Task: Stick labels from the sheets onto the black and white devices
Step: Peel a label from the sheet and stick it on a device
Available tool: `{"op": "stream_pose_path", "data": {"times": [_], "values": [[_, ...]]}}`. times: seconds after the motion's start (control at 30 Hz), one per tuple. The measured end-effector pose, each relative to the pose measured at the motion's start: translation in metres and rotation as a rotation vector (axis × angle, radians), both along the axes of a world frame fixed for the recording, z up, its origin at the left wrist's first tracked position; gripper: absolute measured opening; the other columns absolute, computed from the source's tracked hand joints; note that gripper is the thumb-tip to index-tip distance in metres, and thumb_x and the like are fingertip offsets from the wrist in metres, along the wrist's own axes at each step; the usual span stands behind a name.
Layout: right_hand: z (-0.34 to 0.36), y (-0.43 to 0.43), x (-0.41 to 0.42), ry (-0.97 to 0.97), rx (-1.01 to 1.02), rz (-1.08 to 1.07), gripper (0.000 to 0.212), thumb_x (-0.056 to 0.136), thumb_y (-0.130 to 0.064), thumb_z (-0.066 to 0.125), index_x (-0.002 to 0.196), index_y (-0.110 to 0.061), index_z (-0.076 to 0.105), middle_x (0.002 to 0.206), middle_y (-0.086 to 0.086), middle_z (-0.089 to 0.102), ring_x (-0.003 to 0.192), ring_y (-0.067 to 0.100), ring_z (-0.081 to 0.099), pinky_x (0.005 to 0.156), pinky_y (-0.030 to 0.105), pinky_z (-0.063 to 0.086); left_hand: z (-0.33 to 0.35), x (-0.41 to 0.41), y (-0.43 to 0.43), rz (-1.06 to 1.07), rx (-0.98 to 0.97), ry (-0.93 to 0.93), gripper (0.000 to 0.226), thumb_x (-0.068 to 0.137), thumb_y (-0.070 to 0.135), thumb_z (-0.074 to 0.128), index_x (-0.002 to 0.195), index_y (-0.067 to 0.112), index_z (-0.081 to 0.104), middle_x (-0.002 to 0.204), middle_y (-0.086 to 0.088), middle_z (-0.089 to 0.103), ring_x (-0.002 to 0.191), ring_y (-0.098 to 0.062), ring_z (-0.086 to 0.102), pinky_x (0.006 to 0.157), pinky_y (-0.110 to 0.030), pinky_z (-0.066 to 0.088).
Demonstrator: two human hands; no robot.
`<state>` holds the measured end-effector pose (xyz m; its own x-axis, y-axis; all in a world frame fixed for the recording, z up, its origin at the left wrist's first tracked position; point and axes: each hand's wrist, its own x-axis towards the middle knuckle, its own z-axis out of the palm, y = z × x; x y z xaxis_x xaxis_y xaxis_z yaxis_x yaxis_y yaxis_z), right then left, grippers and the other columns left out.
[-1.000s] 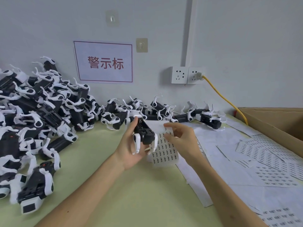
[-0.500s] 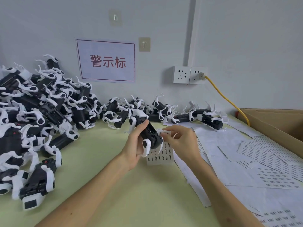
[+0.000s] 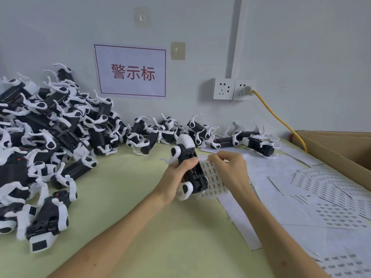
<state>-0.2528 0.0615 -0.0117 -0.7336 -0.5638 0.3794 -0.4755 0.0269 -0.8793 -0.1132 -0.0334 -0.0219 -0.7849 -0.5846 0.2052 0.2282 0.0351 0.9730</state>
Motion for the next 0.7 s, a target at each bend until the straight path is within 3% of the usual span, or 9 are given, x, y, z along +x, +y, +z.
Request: {"op": "stream_pose_path", "data": {"times": [0.07, 0.2, 0.4, 0.5, 0.6, 0.7], "values": [[0.002, 0.001, -0.002, -0.006, 0.017, -0.002, 0.029, 0.088, -0.025, 0.067, 0.060, -0.020, 0.067, 0.063, -0.003, 0.064, 0.055, 0.006, 0.053, 0.059, 0.028, 0.045, -0.002, 0.000, 0.004, -0.017, -0.051, -0.011, 0.065, 0.067, 0.057, 0.068, 0.108, 0.006, 0.065, 0.097, -0.004, 0.074, 0.095, -0.014, 0.071, 0.083, -0.023, 0.055], [0.004, 0.002, -0.003, -0.059, 0.015, 0.025, 0.025, 0.090, -0.031, 0.067, 0.069, -0.021, 0.074, 0.070, 0.003, 0.071, 0.057, 0.013, 0.061, 0.060, 0.033, 0.050, -0.003, 0.002, 0.004, -0.033, -0.095, -0.028, 0.044, 0.073, 0.050, 0.068, 0.103, 0.017, 0.070, 0.095, 0.006, 0.078, 0.092, -0.004, 0.073, 0.074, -0.011, 0.052], [0.005, 0.004, -0.003, -0.110, -0.037, 0.062, 0.030, 0.096, -0.041, 0.065, 0.069, -0.031, 0.076, 0.066, -0.001, 0.068, 0.058, 0.013, 0.063, 0.063, 0.031, 0.050, -0.003, 0.002, 0.001, -0.028, -0.100, -0.022, 0.047, 0.071, 0.051, 0.069, 0.104, 0.018, 0.071, 0.097, 0.003, 0.079, 0.093, -0.009, 0.074, 0.076, -0.015, 0.054], [0.010, 0.007, 0.000, -0.181, -0.046, 0.174, 0.024, 0.084, -0.049, 0.066, 0.073, -0.030, 0.076, 0.073, 0.001, 0.066, 0.068, 0.018, 0.061, 0.072, 0.038, 0.048, -0.002, 0.003, 0.000, -0.013, -0.105, -0.019, 0.038, 0.078, 0.044, 0.067, 0.104, 0.017, 0.070, 0.093, 0.005, 0.078, 0.090, -0.007, 0.073, 0.075, -0.015, 0.053], [0.011, 0.007, 0.002, -0.120, -0.033, 0.174, 0.009, 0.075, -0.039, 0.071, 0.075, -0.031, 0.075, 0.084, 0.002, 0.068, 0.076, 0.019, 0.064, 0.078, 0.041, 0.052, -0.002, 0.002, 0.000, -0.009, -0.117, -0.013, 0.036, 0.081, 0.041, 0.065, 0.105, 0.015, 0.070, 0.093, 0.004, 0.077, 0.090, -0.007, 0.072, 0.075, -0.015, 0.052], [0.008, 0.004, 0.000, -0.084, -0.016, 0.105, 0.012, 0.086, -0.028, 0.073, 0.074, -0.028, 0.074, 0.082, 0.000, 0.070, 0.072, 0.016, 0.064, 0.077, 0.042, 0.055, -0.003, 0.002, 0.000, -0.021, -0.139, -0.031, 0.044, 0.074, 0.051, 0.067, 0.103, 0.018, 0.072, 0.094, 0.005, 0.078, 0.091, -0.007, 0.072, 0.076, -0.014, 0.052]]}}
